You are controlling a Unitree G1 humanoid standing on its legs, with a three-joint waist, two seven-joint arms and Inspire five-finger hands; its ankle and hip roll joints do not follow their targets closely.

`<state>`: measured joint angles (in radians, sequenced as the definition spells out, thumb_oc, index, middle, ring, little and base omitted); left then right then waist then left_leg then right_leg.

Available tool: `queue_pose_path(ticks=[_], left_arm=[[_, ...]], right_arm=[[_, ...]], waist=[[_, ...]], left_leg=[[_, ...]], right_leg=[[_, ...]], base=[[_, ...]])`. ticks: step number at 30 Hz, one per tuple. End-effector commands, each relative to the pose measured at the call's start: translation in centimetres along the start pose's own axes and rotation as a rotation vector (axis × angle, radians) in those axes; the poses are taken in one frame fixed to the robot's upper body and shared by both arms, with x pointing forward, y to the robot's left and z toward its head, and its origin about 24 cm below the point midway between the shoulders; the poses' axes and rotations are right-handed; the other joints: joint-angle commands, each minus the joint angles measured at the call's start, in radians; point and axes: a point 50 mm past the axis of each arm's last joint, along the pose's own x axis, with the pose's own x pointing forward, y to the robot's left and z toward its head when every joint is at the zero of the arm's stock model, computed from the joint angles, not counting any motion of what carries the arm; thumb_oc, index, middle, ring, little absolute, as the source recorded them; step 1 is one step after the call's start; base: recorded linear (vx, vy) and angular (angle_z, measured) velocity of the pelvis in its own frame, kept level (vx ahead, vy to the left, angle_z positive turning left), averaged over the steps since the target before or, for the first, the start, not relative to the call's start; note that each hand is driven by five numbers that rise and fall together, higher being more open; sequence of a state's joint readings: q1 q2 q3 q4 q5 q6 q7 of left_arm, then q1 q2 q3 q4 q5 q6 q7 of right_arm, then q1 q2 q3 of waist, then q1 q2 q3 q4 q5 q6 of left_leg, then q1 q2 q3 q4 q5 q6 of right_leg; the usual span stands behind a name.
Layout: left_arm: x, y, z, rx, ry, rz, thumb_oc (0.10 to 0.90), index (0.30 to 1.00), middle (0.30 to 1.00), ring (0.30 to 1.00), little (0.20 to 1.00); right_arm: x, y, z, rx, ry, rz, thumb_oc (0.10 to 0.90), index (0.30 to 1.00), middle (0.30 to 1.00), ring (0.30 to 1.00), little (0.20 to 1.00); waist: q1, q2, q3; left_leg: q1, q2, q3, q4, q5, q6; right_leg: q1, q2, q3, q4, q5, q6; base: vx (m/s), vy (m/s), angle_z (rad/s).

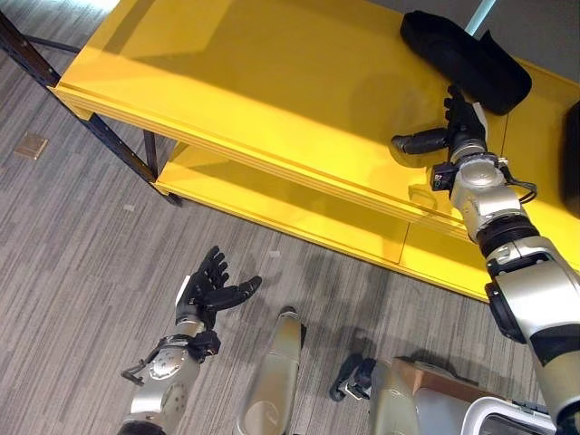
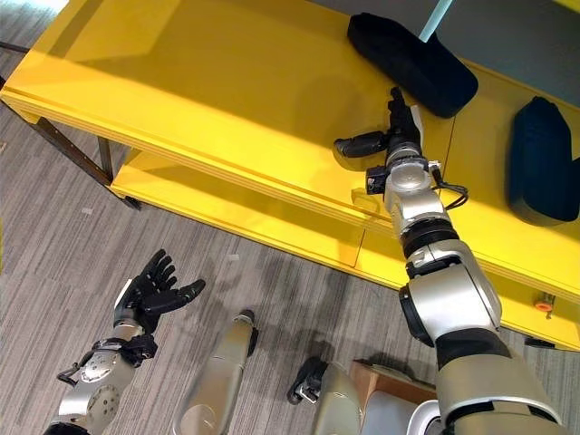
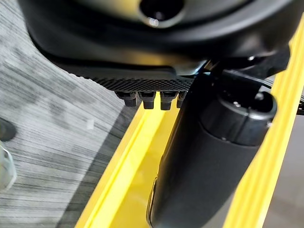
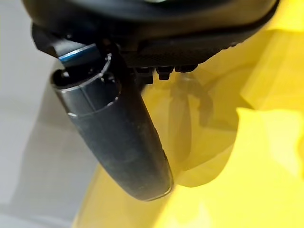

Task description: Move parts from the plastic box to the shelf.

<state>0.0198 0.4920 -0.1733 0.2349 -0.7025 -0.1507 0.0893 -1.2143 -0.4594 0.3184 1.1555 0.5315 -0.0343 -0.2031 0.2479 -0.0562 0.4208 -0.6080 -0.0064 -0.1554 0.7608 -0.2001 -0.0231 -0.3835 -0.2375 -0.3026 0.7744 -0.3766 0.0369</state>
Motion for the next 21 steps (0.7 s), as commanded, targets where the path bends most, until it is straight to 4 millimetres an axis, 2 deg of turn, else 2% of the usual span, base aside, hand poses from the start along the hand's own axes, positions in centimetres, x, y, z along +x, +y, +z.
queue_pose_path(ticks=[1, 2, 4, 13, 15, 17, 18, 19, 20, 21], left_arm=[[-0.1, -0.4, 1.8, 0.021, -0.097, -0.043, 0.900, 1.000, 1.000, 1.000, 1.000], [-0.1, -0.4, 1.9, 0.027, -0.099, -0.041, 0.900, 1.000, 1.000, 1.000, 1.000], [-0.1, -0.2, 2.0, 0.030, -0.103, -0.038, 0.900, 1.000, 1.000, 1.000, 1.000], [-0.4, 0.5, 1.7, 0.018, -0.093, -0.021, 0.900, 1.000, 1.000, 1.000, 1.000], [-0.5, 0.6, 1.6, 0.012, -0.094, -0.017, 0.900, 1.000, 1.000, 1.000, 1.000], [-0.5, 0.7, 1.6, 0.009, -0.095, -0.014, 0.900, 1.000, 1.000, 1.000, 1.000], [-0.6, 0.8, 1.6, 0.013, -0.097, -0.011, 0.900, 1.000, 1.000, 1.000, 1.000], [-0.5, 0.8, 1.6, 0.012, -0.097, -0.011, 0.900, 1.000, 1.000, 1.000, 1.000], [-0.6, 0.9, 1.6, 0.013, -0.100, -0.007, 0.900, 1.000, 1.000, 1.000, 1.000], [-0.6, 1.0, 1.6, 0.015, -0.099, -0.004, 0.900, 1.000, 1.000, 1.000, 1.000]], right_arm=[[-0.1, 0.0, 1.3, 0.105, -0.102, -0.020, 0.900, 1.000, 1.000, 1.000, 1.000], [-0.2, 1.0, 1.5, 0.095, -0.111, 0.016, 0.900, 1.000, 1.000, 1.000, 1.000], [-0.2, 1.5, 2.3, 0.053, -0.138, 0.044, 0.900, 1.000, 1.000, 1.000, 1.000], [-1.3, 3.5, 9.7, -0.186, -0.447, 0.180, 0.900, 1.000, 1.000, 1.000, 1.000], [-1.7, 3.2, 11.7, -0.239, -0.525, 0.172, 0.900, 1.000, 1.000, 1.000, 1.000], [-1.7, 2.7, 12.5, -0.276, -0.552, 0.151, 0.900, 1.000, 1.000, 1.000, 1.000], [-2.0, 2.0, 14.1, -0.357, -0.611, 0.119, 0.900, 1.000, 1.000, 1.000, 1.000], [-2.0, 2.0, 14.1, -0.357, -0.612, 0.118, 0.900, 1.000, 1.000, 1.000, 1.000], [-2.1, 1.1, 15.2, -0.494, -0.653, 0.073, 0.900, 1.000, 1.000, 1.000, 1.000], [-2.3, 0.8, 15.8, -0.550, -0.674, 0.061, 0.900, 1.000, 1.000, 1.000, 1.000]], waist=[[0.031, -0.028, -0.084], [0.033, -0.031, -0.088], [0.034, -0.033, -0.093], [0.023, -0.053, -0.117], [0.017, -0.056, -0.120], [0.014, -0.058, -0.122], [0.008, -0.061, -0.124], [0.008, -0.061, -0.124], [0.004, -0.062, -0.124], [0.003, -0.062, -0.125]], left_leg=[[0.032, 0.081, -0.083, 0.031, -0.110, -0.020], [0.033, 0.083, -0.084, 0.037, -0.115, -0.020], [0.038, 0.084, -0.085, 0.036, -0.117, -0.019], [0.043, 0.091, -0.070, 0.034, -0.118, -0.022], [0.041, 0.094, -0.069, 0.036, -0.119, -0.022], [0.042, 0.094, -0.067, 0.035, -0.119, -0.023], [0.041, 0.095, -0.066, 0.032, -0.119, -0.025], [0.041, 0.095, -0.066, 0.032, -0.119, -0.025], [0.038, 0.096, -0.064, 0.030, -0.117, -0.026], [0.038, 0.097, -0.065, 0.028, -0.117, -0.027]], right_leg=[[0.074, -0.028, 0.008, -0.006, -0.023, 0.015], [0.083, -0.029, 0.008, -0.013, -0.022, 0.016], [0.087, -0.027, 0.009, -0.017, -0.021, 0.017], [0.089, -0.028, 0.023, -0.030, -0.012, 0.019], [0.085, -0.028, 0.026, -0.027, -0.010, 0.019], [0.084, -0.028, 0.028, -0.026, -0.010, 0.019], [0.080, -0.028, 0.031, -0.027, -0.010, 0.019], [0.080, -0.028, 0.031, -0.026, -0.010, 0.019], [0.075, -0.028, 0.034, -0.023, -0.011, 0.018], [0.074, -0.027, 0.034, -0.021, -0.012, 0.018]], base=[[0.01, 0.003, -0.06], [0.01, 0.005, -0.04], [0.00, 0.000, 0.00], [0.00, 0.000, 0.00], [0.01, 0.003, -0.02], [0.01, 0.006, -0.06], [0.01, 0.007, -0.03], [0.00, 0.000, 0.00], [0.00, 0.000, 0.00], [0.01, -0.015, -0.04]])
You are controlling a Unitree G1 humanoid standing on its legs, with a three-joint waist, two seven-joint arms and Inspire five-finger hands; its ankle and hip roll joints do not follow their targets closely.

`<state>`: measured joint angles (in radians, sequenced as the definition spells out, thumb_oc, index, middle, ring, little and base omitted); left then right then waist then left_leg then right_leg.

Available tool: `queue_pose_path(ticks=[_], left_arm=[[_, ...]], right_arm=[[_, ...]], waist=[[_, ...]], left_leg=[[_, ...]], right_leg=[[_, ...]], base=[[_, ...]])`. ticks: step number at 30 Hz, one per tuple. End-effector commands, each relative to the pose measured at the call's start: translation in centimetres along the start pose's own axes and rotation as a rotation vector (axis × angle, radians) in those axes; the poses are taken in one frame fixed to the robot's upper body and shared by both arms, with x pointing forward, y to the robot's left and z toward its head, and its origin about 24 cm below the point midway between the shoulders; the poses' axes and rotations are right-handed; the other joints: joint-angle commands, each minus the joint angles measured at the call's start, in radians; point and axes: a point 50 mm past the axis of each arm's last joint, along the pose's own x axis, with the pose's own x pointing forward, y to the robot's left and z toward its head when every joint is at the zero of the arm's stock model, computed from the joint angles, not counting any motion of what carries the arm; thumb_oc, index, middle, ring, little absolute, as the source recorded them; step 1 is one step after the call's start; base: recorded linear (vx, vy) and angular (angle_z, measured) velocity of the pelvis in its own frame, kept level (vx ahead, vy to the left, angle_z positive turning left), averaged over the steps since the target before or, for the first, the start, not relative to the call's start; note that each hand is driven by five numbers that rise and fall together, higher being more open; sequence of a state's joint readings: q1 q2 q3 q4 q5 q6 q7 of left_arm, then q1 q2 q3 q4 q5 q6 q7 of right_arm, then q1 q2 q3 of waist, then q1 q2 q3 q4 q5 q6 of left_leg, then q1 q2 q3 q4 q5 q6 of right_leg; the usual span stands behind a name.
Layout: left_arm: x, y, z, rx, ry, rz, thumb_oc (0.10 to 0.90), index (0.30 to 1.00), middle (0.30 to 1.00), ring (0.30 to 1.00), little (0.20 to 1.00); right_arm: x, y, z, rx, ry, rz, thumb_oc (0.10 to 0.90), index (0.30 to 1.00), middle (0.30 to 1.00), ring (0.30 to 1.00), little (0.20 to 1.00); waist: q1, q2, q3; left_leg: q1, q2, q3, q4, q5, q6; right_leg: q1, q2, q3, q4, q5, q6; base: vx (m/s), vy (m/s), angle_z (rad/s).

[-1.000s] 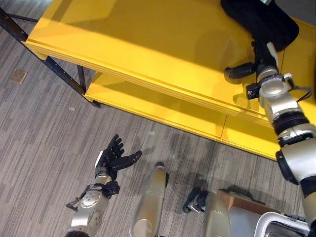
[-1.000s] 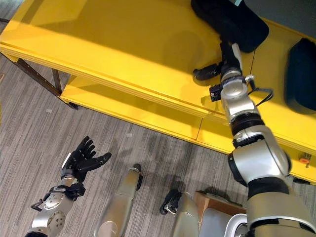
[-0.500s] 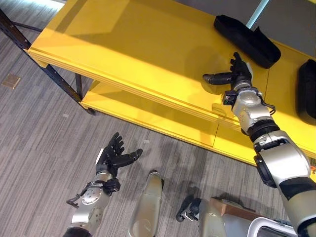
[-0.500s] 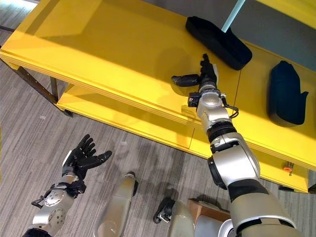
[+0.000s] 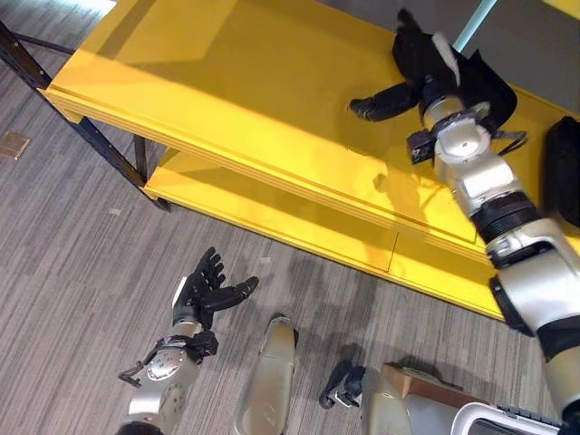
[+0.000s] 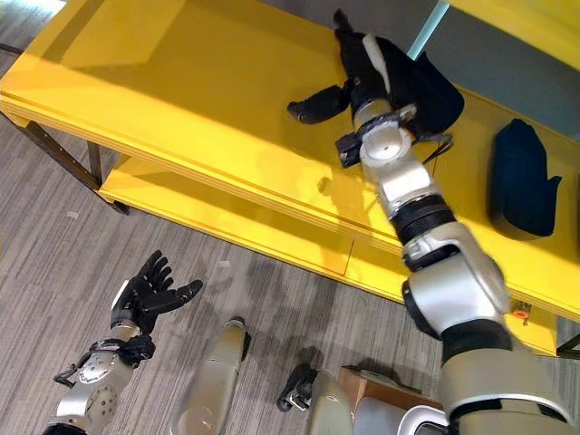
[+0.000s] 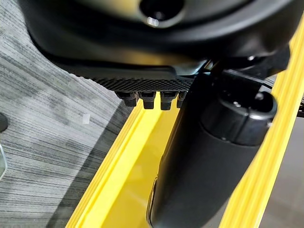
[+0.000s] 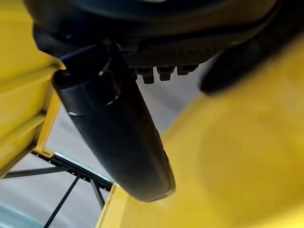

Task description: Move parts from the plastic box to the shelf.

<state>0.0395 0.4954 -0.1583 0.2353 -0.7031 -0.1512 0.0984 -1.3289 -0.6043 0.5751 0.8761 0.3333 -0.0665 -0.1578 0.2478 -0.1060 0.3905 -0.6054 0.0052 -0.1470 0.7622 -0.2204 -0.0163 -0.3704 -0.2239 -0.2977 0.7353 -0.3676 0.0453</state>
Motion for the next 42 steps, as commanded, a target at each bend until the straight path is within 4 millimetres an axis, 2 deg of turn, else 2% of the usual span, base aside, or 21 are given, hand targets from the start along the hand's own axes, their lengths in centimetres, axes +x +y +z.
queue_pose_path(ticks=[1, 8, 9, 12, 14, 25, 36, 42], left_arm=[[-0.4, 0.5, 1.9, 0.019, -0.109, -0.035, 0.900, 1.000, 1.000, 1.000, 1.000], [-1.1, 1.5, 2.2, 0.033, -0.120, -0.022, 0.900, 1.000, 1.000, 1.000, 1.000], [-1.1, 1.5, 2.2, 0.033, -0.120, -0.022, 0.900, 1.000, 1.000, 1.000, 1.000], [-1.5, 1.8, 2.2, 0.036, -0.117, -0.018, 0.900, 1.000, 1.000, 1.000, 1.000], [-1.9, 2.0, 2.1, 0.031, -0.112, -0.012, 0.900, 1.000, 1.000, 1.000, 1.000], [-2.4, 1.1, 1.6, -0.006, -0.100, -0.048, 0.900, 1.000, 1.000, 1.000, 1.000], [-2.6, 1.3, 1.7, -0.019, -0.121, -0.024, 0.900, 1.000, 1.000, 1.000, 1.000], [-2.7, 1.5, 1.6, -0.028, -0.122, -0.010, 0.900, 1.000, 1.000, 1.000, 1.000]], right_arm=[[0.9, -4.8, 5.5, -0.281, -0.222, -0.125, 0.900, 1.000, 1.000, 1.000, 1.000], [0.5, -8.8, 5.8, -0.478, -0.182, -0.182, 0.900, 1.000, 1.000, 1.000, 1.000], [0.5, -8.8, 5.8, -0.478, -0.183, -0.182, 0.900, 1.000, 1.000, 1.000, 1.000], [0.4, -10.8, 6.1, -0.554, -0.150, -0.220, 0.900, 1.000, 1.000, 1.000, 1.000], [0.2, -12.2, 6.1, -0.542, -0.134, -0.265, 0.900, 1.000, 1.000, 1.000, 1.000], [-0.7, -16.2, 6.3, -0.426, -0.093, -0.404, 0.900, 1.000, 1.000, 1.000, 1.000], [-1.9, -20.2, 9.6, -0.540, -0.132, -0.550, 0.900, 1.000, 1.000, 1.000, 1.000], [-2.7, -21.7, 11.4, -0.578, -0.173, -0.615, 0.900, 1.000, 1.000, 1.000, 1.000]], waist=[[0.003, -0.014, -0.095], [0.005, -0.001, -0.075], [0.005, -0.001, -0.075], [0.009, 0.015, -0.054], [0.010, 0.030, -0.043], [0.008, 0.077, -0.019], [0.010, 0.122, -0.015], [0.007, 0.119, -0.026]], left_leg=[[0.034, 0.086, -0.074, 0.026, -0.095, -0.035], [0.011, 0.094, -0.070, 0.013, -0.078, -0.044], [0.010, 0.094, -0.070, 0.013, -0.077, -0.044], [-0.022, 0.090, -0.062, -0.008, -0.052, -0.047], [-0.048, 0.085, -0.054, -0.034, -0.032, -0.048], [-0.137, 0.072, -0.033, -0.118, 0.039, -0.054], [-0.172, 0.055, -0.031, -0.279, 0.136, -0.070], [-0.160, 0.059, -0.043, -0.353, 0.169, -0.080]], right_leg=[[0.059, -0.041, 0.029, 0.018, -0.022, 0.009], [0.025, -0.038, 0.028, 0.025, -0.024, 0.005], [0.024, -0.038, 0.028, 0.026, -0.024, 0.005], [-0.015, -0.041, 0.026, 0.025, -0.019, 0.002], [-0.052, -0.044, 0.024, 0.021, -0.014, 0.002], [-0.176, -0.061, 0.019, 0.009, 0.018, 0.015], [-0.256, -0.071, 0.012, -0.031, 0.053, 0.023], [-0.265, -0.066, 0.005, -0.047, 0.052, 0.026]], base=[[0.00, -0.022, -0.05], [-0.02, -0.031, -0.02], [-0.05, -0.030, -0.03], [-0.06, -0.040, -0.04], [-0.05, -0.036, -0.01], [-0.01, -0.020, 0.04], [0.00, -0.034, 0.08], [0.03, -0.046, 0.08]])
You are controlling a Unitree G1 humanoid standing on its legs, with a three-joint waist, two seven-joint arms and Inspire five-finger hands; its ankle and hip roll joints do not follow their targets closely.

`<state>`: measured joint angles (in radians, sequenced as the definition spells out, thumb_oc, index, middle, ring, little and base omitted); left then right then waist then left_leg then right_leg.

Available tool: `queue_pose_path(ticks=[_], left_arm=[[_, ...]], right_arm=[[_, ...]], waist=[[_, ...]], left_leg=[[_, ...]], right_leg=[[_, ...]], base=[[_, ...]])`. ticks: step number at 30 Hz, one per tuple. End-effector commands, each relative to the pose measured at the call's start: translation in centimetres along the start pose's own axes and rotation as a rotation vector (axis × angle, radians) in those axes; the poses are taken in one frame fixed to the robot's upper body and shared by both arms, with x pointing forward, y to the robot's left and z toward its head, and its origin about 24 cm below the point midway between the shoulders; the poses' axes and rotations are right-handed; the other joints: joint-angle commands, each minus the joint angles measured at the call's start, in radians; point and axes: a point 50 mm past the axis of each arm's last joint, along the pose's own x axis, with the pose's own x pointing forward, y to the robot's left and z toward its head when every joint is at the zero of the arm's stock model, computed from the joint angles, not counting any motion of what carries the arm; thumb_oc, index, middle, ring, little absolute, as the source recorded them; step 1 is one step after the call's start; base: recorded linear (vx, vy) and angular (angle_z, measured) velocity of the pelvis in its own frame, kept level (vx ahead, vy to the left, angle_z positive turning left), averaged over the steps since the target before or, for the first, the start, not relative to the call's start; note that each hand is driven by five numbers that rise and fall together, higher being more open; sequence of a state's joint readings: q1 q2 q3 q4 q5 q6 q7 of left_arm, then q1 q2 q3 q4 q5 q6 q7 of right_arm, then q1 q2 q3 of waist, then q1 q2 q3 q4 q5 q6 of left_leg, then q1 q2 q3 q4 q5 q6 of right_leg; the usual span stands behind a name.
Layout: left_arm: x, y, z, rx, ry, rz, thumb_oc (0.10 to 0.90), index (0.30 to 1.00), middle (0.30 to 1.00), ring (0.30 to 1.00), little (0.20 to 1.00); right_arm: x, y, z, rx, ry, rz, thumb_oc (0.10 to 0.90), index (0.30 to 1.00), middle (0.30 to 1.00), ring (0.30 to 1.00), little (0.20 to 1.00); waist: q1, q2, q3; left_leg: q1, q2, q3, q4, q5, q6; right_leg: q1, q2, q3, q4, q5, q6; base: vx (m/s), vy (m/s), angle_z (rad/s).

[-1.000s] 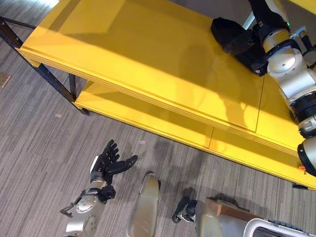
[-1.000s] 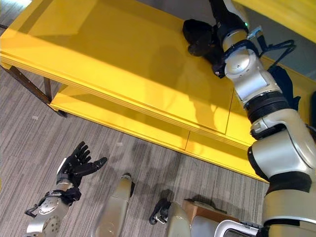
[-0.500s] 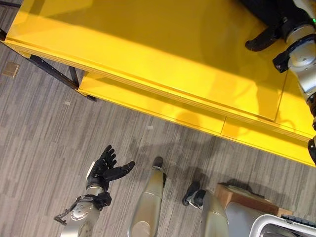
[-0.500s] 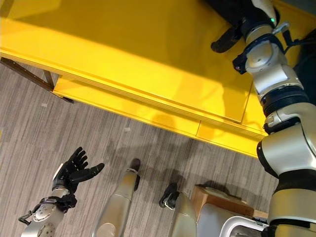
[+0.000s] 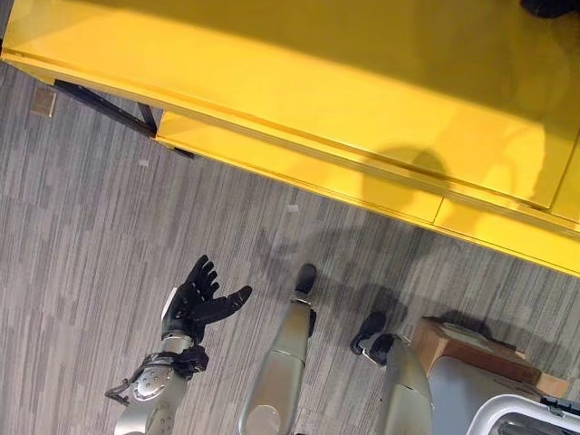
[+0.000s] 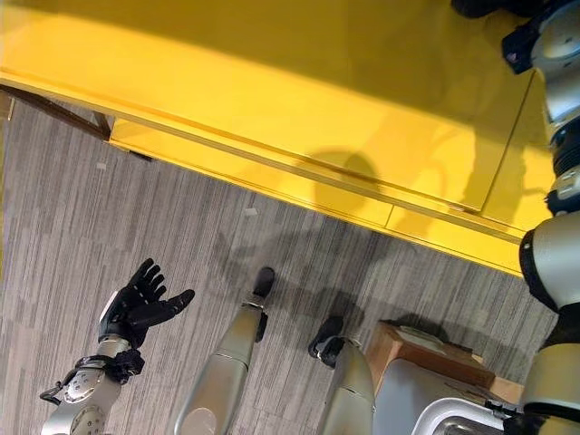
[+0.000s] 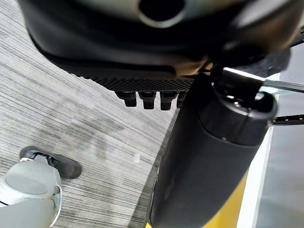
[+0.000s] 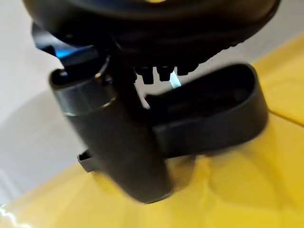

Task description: Move parts from the plastic box to the shelf.

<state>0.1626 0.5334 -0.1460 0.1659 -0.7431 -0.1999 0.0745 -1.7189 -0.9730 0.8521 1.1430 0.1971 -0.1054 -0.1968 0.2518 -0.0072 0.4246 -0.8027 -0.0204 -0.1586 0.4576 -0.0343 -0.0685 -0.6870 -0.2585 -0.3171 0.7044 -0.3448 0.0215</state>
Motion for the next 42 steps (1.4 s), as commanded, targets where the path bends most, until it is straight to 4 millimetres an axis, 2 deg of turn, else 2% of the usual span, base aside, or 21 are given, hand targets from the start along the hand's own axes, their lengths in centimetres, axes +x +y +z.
queue_pose_path(ticks=[1, 4, 6, 8, 9, 11, 16, 17, 18, 19, 23, 24, 25, 27, 33, 35, 36, 39, 40, 42], left_arm=[[-0.3, 0.2, 2.2, -0.016, -0.126, -0.011, 0.900, 1.000, 1.000, 1.000, 1.000], [-0.2, 0.1, 2.3, -0.015, -0.128, -0.013, 0.900, 1.000, 1.000, 1.000, 1.000], [-0.1, -0.1, 2.3, -0.028, -0.129, -0.016, 0.900, 1.000, 1.000, 1.000, 1.000], [0.2, -0.6, 2.2, -0.044, -0.127, -0.026, 0.900, 1.000, 1.000, 1.000, 1.000], [0.1, -0.5, 2.2, -0.042, -0.126, -0.025, 0.900, 1.000, 1.000, 1.000, 1.000], [0.3, -0.8, 2.0, -0.058, -0.120, -0.032, 0.900, 1.000, 1.000, 1.000, 1.000], [0.7, -1.0, 2.3, -0.059, -0.130, -0.026, 0.900, 1.000, 1.000, 1.000, 1.000], [0.7, -1.0, 2.3, -0.057, -0.130, -0.025, 0.900, 1.000, 1.000, 1.000, 1.000], [0.9, -1.2, 2.4, -0.063, -0.135, -0.027, 0.900, 1.000, 1.000, 1.000, 1.000], [1.0, -1.4, 2.5, -0.069, -0.137, -0.031, 0.900, 1.000, 1.000, 1.000, 1.000], [1.4, -1.9, 2.7, -0.057, -0.141, -0.036, 0.900, 1.000, 1.000, 1.000, 1.000], [1.4, -1.8, 2.7, -0.056, -0.141, -0.036, 0.900, 1.000, 1.000, 1.000, 1.000], [1.6, -2.1, 2.8, -0.052, -0.144, -0.043, 0.900, 1.000, 1.000, 1.000, 1.000], [1.9, -2.5, 2.9, -0.049, -0.146, -0.054, 0.900, 1.000, 1.000, 1.000, 1.000], [2.3, -2.7, 3.2, -0.013, -0.145, -0.069, 0.900, 1.000, 1.000, 1.000, 1.000], [2.5, -2.7, 3.0, 0.000, -0.136, -0.070, 0.900, 1.000, 1.000, 1.000, 1.000], [2.6, -2.7, 3.0, 0.001, -0.135, -0.070, 0.900, 1.000, 1.000, 1.000, 1.000], [2.9, -2.8, 2.9, 0.010, -0.129, -0.069, 0.900, 1.000, 1.000, 1.000, 1.000], [3.1, -3.0, 3.0, 0.017, -0.128, -0.072, 0.900, 1.000, 1.000, 1.000, 1.000], [3.1, -3.1, 2.9, 0.023, -0.125, -0.076, 0.900, 1.000, 1.000, 1.000, 1.000]], right_arm=[[0.6, -6.7, 2.9, -0.031, -0.127, -0.230, 0.900, 1.000, 1.000, 1.000, 1.000], [0.6, -7.0, 2.5, 0.012, -0.109, -0.243, 0.900, 1.000, 1.000, 1.000, 1.000], [0.5, -6.7, 1.5, 0.104, -0.068, -0.243, 0.900, 1.000, 1.000, 1.000, 1.000], [0.3, -4.7, -0.4, 0.247, 0.021, -0.179, 0.900, 1.000, 1.000, 1.000, 1.000], [0.3, -4.6, -0.5, 0.249, 0.022, -0.178, 0.900, 1.000, 1.000, 1.000, 1.000], [0.0, -3.2, -1.8, 0.369, 0.092, -0.160, 0.900, 1.000, 1.000, 1.000, 1.000], [-0.8, 0.4, -3.5, 0.516, 0.178, -0.134, 0.900, 1.000, 1.000, 1.000, 1.000], [-0.8, 0.4, -3.6, 0.518, 0.180, -0.134, 0.900, 1.000, 1.000, 1.000, 1.000], [-1.3, 2.4, -4.1, 0.588, 0.214, -0.107, 0.900, 1.000, 1.000, 1.000, 1.000], [-1.7, 3.5, -4.4, 0.625, 0.240, -0.097, 0.900, 1.000, 1.000, 1.000, 1.000], [-3.3, 7.8, -5.3, 0.789, 0.338, -0.054, 0.900, 1.000, 1.000, 1.000, 1.000], [-3.3, 7.9, -5.3, 0.789, 0.338, -0.054, 0.900, 1.000, 1.000, 1.000, 1.000], [-4.2, 9.4, -6.2, 0.869, 0.399, -0.055, 0.900, 1.000, 1.000, 1.000, 1.000], [-5.3, 11.4, -6.6, 0.963, 0.467, -0.058, 0.900, 1.000, 1.000, 1.000, 1.000], [-7.4, 15.2, -7.0, 1.083, 0.582, 0.002, 0.900, 1.000, 1.000, 1.000, 1.000], [-8.4, 17.1, -6.5, 1.139, 0.626, 0.032, 0.900, 1.000, 1.000, 1.000, 1.000], [-8.4, 17.1, -6.5, 1.140, 0.627, 0.032, 0.900, 1.000, 1.000, 1.000, 1.000], [-9.9, 19.3, -6.2, 1.236, 0.690, 0.041, 0.900, 1.000, 1.000, 1.000, 1.000], [-11.2, 20.8, -6.2, 1.289, 0.749, 0.039, 0.900, 1.000, 1.000, 1.000, 1.000], [-11.8, 21.5, -6.1, 1.328, 0.778, 0.032, 0.900, 1.000, 1.000, 1.000, 1.000]], waist=[[0.003, 0.020, -0.060], [0.003, 0.022, -0.057], [0.001, 0.019, -0.056], [0.004, 0.019, -0.048], [0.004, 0.017, -0.049], [0.008, 0.021, -0.042], [0.016, 0.021, -0.021], [0.016, 0.020, -0.021], [0.020, 0.020, -0.012], [0.020, 0.022, -0.007], [0.028, 0.019, 0.005], [0.028, 0.019, 0.004], [0.032, 0.018, 0.009], [0.036, 0.021, 0.011], [0.057, 0.010, 0.005], [0.064, 0.000, -0.001], [0.064, 0.000, -0.001], [0.068, -0.011, -0.007], [0.070, -0.019, -0.016], [0.071, -0.021, -0.017]], left_leg=[[0.040, 0.086, -0.031, -0.062, -0.012, -0.030], [0.038, 0.083, -0.035, -0.071, -0.002, -0.033], [0.038, 0.084, -0.037, -0.075, -0.001, -0.032], [0.035, 0.084, -0.040, -0.063, -0.008, -0.030], [0.034, 0.084, -0.040, -0.062, -0.009, -0.030], [0.034, 0.083, -0.047, -0.054, -0.015, -0.028], [0.035, 0.079, -0.051, -0.037, -0.024, -0.024], [0.036, 0.079, -0.052, -0.037, -0.025, -0.024], [0.037, 0.077, -0.053, -0.030, -0.030, -0.021], [0.038, 0.076, -0.054, -0.026, -0.032, -0.019], [0.040, 0.071, -0.058, -0.003, -0.045, -0.013], [0.041, 0.071, -0.058, -0.003, -0.045, -0.013], [0.046, 0.068, -0.062, 0.004, -0.052, -0.010], [0.048, 0.064, -0.065, 0.014, -0.057, -0.009], [0.062, 0.055, -0.076, 0.018, -0.065, -0.005], [0.074, 0.052, -0.079, 0.017, -0.068, -0.003], [0.075, 0.052, -0.079, 0.017, -0.068, -0.003], [0.087, 0.050, -0.084, 0.022, -0.073, 0.000], [0.100, 0.047, -0.087, 0.020, -0.076, 0.001], [0.107, 0.045, -0.091, 0.020, -0.078, 0.002]], right_leg=[[0.050, -0.031, 0.024, -0.019, 0.027, 0.050], [0.040, -0.034, 0.022, -0.015, 0.029, 0.049], [0.036, -0.033, 0.021, -0.011, 0.025, 0.049], [0.037, -0.032, 0.020, -0.002, 0.020, 0.048], [0.037, -0.032, 0.020, -0.002, 0.020, 0.048], [0.040, -0.031, 0.021, 0.005, 0.016, 0.048], [0.053, -0.031, 0.019, 0.005, 0.017, 0.051], [0.054, -0.031, 0.018, 0.005, 0.017, 0.051], [0.062, -0.029, 0.016, 0.002, 0.018, 0.052], [0.064, -0.029, 0.016, 0.004, 0.019, 0.052], [0.084, -0.027, 0.011, 0.001, 0.020, 0.053], [0.084, -0.027, 0.011, 0.001, 0.020, 0.053], [0.101, -0.025, 0.008, -0.008, 0.019, 0.052], [0.114, -0.026, 0.001, -0.010, 0.022, 0.055], [0.155, -0.023, -0.018, -0.033, 0.028, 0.057], [0.176, -0.021, -0.022, -0.046, 0.033, 0.058], [0.177, -0.021, -0.023, -0.048, 0.033, 0.058], [0.205, -0.018, -0.030, -0.062, 0.037, 0.059], [0.228, -0.016, -0.034, -0.074, 0.038, 0.059], [0.240, -0.016, -0.038, -0.080, 0.040, 0.059]], base=[[0.02, -0.028, 0.08], [0.01, -0.013, 0.07], [0.03, -0.034, 0.03], [0.03, -0.046, 0.02], [0.01, -0.042, 0.01], [0.02, -0.034, 0.00], [0.00, 0.000, 0.00], [0.00, 0.000, 0.00], [0.00, 0.000, 0.00], [0.00, 0.000, 0.00], [0.00, 0.000, 0.00], [0.00, 0.000, 0.00], [0.00, 0.000, 0.00], [0.00, 0.012, 0.04], [0.00, 0.018, 0.05], [-0.01, 0.033, 0.02], [0.00, 0.000, 0.00], [0.00, 0.025, 0.05], [0.00, 0.039, 0.08], [0.00, 0.031, 0.05]])
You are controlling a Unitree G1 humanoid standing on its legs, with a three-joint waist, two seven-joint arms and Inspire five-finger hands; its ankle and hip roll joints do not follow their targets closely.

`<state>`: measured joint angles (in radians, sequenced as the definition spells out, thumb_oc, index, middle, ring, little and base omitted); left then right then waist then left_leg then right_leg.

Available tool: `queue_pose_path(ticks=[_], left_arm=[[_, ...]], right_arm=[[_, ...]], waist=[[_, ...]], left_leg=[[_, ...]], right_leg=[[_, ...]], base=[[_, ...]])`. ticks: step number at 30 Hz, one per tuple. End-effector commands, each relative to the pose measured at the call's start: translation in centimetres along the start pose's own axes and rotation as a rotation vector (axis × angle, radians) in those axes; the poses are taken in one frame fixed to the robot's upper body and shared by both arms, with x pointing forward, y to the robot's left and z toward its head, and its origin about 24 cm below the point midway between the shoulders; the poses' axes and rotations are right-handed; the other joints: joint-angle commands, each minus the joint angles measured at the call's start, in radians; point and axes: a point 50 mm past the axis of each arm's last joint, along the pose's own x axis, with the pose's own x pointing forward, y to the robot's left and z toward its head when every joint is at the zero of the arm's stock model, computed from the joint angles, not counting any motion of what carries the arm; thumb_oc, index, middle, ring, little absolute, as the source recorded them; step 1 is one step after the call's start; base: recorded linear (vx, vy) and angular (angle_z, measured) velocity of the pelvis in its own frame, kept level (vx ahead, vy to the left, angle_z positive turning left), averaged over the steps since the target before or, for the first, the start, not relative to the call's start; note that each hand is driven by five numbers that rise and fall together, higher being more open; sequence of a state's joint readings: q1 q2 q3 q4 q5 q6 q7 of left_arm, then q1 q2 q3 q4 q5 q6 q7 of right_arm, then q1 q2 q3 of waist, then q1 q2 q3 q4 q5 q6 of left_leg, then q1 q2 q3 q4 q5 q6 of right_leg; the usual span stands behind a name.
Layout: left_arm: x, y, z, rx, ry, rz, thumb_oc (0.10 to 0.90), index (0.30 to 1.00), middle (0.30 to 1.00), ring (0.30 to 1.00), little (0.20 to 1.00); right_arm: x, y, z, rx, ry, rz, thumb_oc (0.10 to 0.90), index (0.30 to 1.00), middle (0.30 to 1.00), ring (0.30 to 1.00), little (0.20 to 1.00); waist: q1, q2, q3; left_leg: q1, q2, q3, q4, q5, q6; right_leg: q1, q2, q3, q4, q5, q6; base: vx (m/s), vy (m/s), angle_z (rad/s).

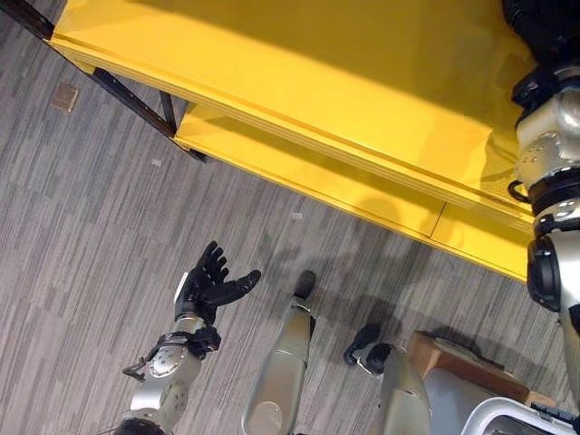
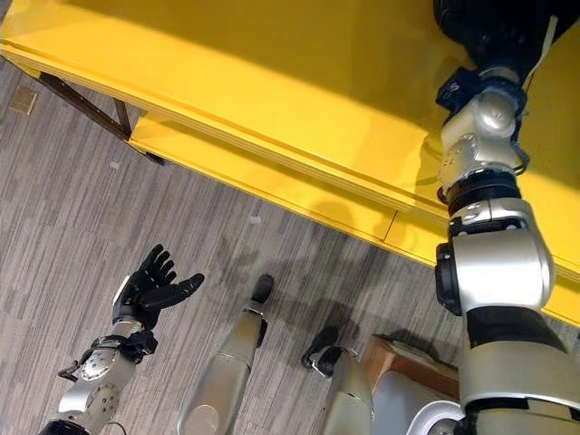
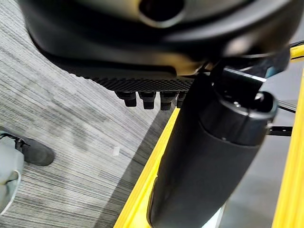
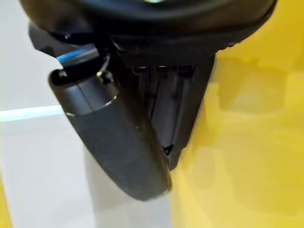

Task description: Move parts from the plastic box to the shelf.

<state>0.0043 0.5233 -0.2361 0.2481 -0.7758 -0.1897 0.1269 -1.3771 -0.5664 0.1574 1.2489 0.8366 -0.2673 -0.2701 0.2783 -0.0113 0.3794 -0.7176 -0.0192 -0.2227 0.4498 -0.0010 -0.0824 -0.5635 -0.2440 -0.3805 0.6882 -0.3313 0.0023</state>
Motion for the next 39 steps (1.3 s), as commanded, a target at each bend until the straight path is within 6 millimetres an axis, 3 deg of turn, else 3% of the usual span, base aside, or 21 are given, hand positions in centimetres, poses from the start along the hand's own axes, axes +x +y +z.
queue_pose_path(ticks=[1, 7, 13, 24, 27, 29, 30, 31, 34, 35, 36, 39], left_arm=[[0.4, -0.7, 2.2, 0.050, -0.111, -0.049, 0.900, 1.000, 1.000, 1.000, 1.000], [0.5, -0.5, 2.2, 0.073, -0.106, -0.045, 0.900, 1.000, 1.000, 1.000, 1.000], [0.4, -0.3, 2.0, 0.088, -0.095, -0.041, 0.900, 1.000, 1.000, 1.000, 1.000], [0.0, -0.3, 1.5, 0.109, -0.070, -0.049, 0.900, 1.000, 1.000, 1.000, 1.000], [0.0, -0.3, 1.3, 0.114, -0.063, -0.044, 0.900, 1.000, 1.000, 1.000, 1.000], [0.1, -0.4, 1.3, 0.109, -0.064, -0.048, 0.900, 1.000, 1.000, 1.000, 1.000], [-0.1, -0.1, 1.7, 0.104, -0.080, -0.037, 0.900, 1.000, 1.000, 1.000, 1.000], [-0.2, 0.0, 1.7, 0.094, -0.087, -0.024, 0.900, 1.000, 1.000, 1.000, 1.000], [-0.5, 0.6, 1.4, 0.090, -0.081, 0.002, 0.900, 1.000, 1.000, 1.000, 1.000], [-0.5, 0.6, 1.4, 0.090, -0.081, 0.002, 0.900, 1.000, 1.000, 1.000, 1.000], [-0.5, 0.8, 1.2, 0.082, -0.080, 0.017, 0.900, 1.000, 1.000, 1.000, 1.000], [-0.7, 1.1, 1.0, 0.083, -0.074, 0.032, 0.900, 1.000, 1.000, 1.000, 1.000]], right_arm=[[-4.5, -0.6, -10.9, 0.127, 0.373, -0.054, 0.900, 1.000, 1.000, 1.000, 1.000], [-7.3, -0.2, -14.6, 0.177, 0.482, -0.071, 0.900, 1.000, 1.000, 1.000, 1.000], [-11.3, 0.7, -18.6, 0.205, 0.603, -0.072, 0.900, 1.000, 1.000, 1.000, 1.000], [-14.1, 0.5, -20.8, 0.383, 0.675, -0.215, 0.900, 1.000, 1.000, 1.000, 1.000], [-14.0, 0.6, -20.7, 0.407, 0.665, -0.237, 0.900, 1.000, 1.000, 1.000, 1.000], [-13.7, 1.8, -20.0, 0.446, 0.635, -0.207, 0.900, 1.000, 1.000, 1.000, 1.000], [-10.9, 5.9, -14.3, 0.446, 0.382, 0.012, 0.900, 1.000, 1.000, 1.000, 1.000], [-10.3, 6.8, -12.3, 0.402, 0.286, 0.081, 0.900, 1.000, 1.000, 1.000, 1.000], [-9.3, 8.5, -6.6, 0.347, 0.029, 0.205, 0.900, 1.000, 1.000, 1.000, 1.000], [-9.3, 8.5, -6.6, 0.346, 0.029, 0.204, 0.900, 1.000, 1.000, 1.000, 1.000], [-9.5, 9.2, -3.5, 0.297, -0.121, 0.270, 0.900, 1.000, 1.000, 1.000, 1.000], [-10.0, 9.8, 0.1, 0.220, -0.312, 0.342, 0.900, 1.000, 1.000, 1.000, 1.000]], waist=[[0.045, -0.020, 0.025], [0.051, -0.032, 0.005], [0.052, -0.046, -0.013], [0.046, -0.039, -0.047], [0.046, -0.037, -0.053], [0.046, -0.033, -0.057], [0.037, -0.033, -0.066], [0.029, -0.034, -0.066], [0.012, -0.035, -0.070], [0.012, -0.035, -0.070], [0.000, -0.036, -0.070], [-0.014, -0.039, -0.071]], left_leg=[[0.028, 0.042, -0.027, 0.029, -0.114, 0.017], [0.056, 0.036, -0.033, 0.034, -0.124, 0.023], [0.092, 0.036, -0.031, 0.050, -0.139, 0.030], [0.137, 0.037, -0.028, 0.045, -0.150, 0.033], [0.143, 0.039, -0.026, 0.047, -0.153, 0.032], [0.147, 0.039, -0.025, 0.051, -0.155, 0.033], [0.155, 0.044, -0.016, 0.049, -0.152, 0.031], [0.154, 0.045, -0.012, 0.052, -0.152, 0.031], [0.148, 0.046, -0.005, 0.059, -0.153, 0.031], [0.148, 0.046, -0.005, 0.060, -0.153, 0.031], [0.145, 0.048, 0.000, 0.064, -0.153, 0.032], [0.142, 0.050, 0.008, 0.071, -0.157, 0.033]], right_leg=[[0.129, -0.029, 0.024, -0.070, 0.028, 0.079], [0.175, -0.026, 0.016, -0.101, 0.035, 0.081], [0.235, -0.023, 0.020, -0.140, 0.047, 0.084], [0.284, -0.025, 0.023, -0.180, 0.062, 0.090], [0.295, -0.026, 0.022, -0.188, 0.061, 0.091], [0.302, -0.027, 0.024, -0.192, 0.064, 0.091], [0.302, -0.027, 0.033, -0.197, 0.070, 0.092], [0.298, -0.028, 0.035, -0.195, 0.072, 0.092], [0.289, -0.029, 0.043, -0.189, 0.074, 0.092], [0.288, -0.029, 0.043, -0.189, 0.074, 0.092], [0.281, -0.030, 0.048, -0.184, 0.077, 0.093], [0.272, -0.032, 0.056, -0.179, 0.079, 0.093]], base=[[-0.01, 0.049, 0.04], [-0.01, 0.046, 0.03], [-0.01, 0.060, -0.02], [0.00, 0.031, -0.03], [0.00, 0.000, 0.00], [-0.02, 0.035, -0.01], [-0.04, 0.067, -0.04], [-0.05, 0.075, -0.12], [-0.02, 0.032, -0.14], [-0.02, 0.021, -0.05], [0.00, 0.000, 0.00], [-0.01, 0.006, -0.01]])
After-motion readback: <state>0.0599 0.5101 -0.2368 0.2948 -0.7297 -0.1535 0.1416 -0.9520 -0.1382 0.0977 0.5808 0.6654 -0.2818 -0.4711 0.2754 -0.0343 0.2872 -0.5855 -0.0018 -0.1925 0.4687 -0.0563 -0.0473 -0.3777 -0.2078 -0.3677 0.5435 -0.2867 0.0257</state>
